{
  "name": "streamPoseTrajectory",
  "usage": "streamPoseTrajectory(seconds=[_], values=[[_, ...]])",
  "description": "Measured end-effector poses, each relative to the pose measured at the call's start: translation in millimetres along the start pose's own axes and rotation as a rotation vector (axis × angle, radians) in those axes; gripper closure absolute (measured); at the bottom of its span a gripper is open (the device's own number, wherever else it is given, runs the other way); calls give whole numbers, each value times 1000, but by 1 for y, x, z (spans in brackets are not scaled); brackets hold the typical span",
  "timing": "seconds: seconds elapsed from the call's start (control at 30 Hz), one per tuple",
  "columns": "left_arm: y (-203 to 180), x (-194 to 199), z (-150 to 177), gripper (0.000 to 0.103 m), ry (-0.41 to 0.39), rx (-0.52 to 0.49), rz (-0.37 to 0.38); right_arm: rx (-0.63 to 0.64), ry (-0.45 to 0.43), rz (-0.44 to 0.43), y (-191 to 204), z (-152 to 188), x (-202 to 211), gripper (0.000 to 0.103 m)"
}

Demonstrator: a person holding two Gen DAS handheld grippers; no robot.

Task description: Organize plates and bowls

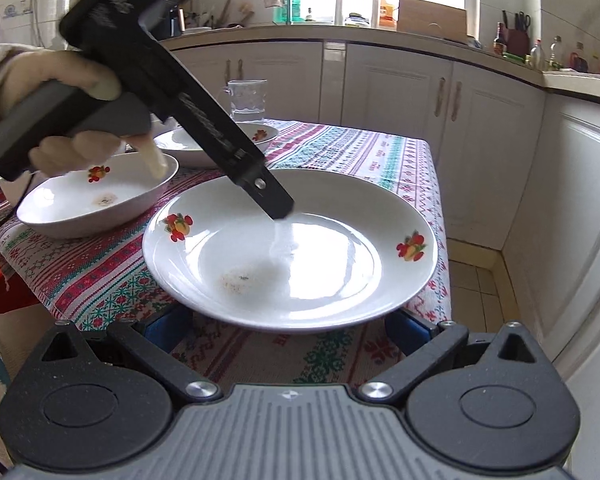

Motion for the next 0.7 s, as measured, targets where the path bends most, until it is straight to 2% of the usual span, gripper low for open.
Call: streamPoseTrajectory(seconds=[0.2, 0.43, 0.7], values=[[5, -11, -11, 38, 32, -6, 50, 14, 16, -12, -2, -2, 0, 0], [10, -13, -15, 39, 47, -3, 91, 16, 32, -8, -1, -2, -1, 0], [14, -8, -16, 42, 34, 2, 98, 26, 54, 6, 2, -6, -2, 0]])
Point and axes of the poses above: each gripper's, at about its wrist camera, not at the fingertips, and x roughly against the way its jaws point, y to its left, z to its underside, the point moved 1 cm from there along -x, roughly the way its jaws point, and after that the axes turned 11 degrees about y, right-handed, at the moved point
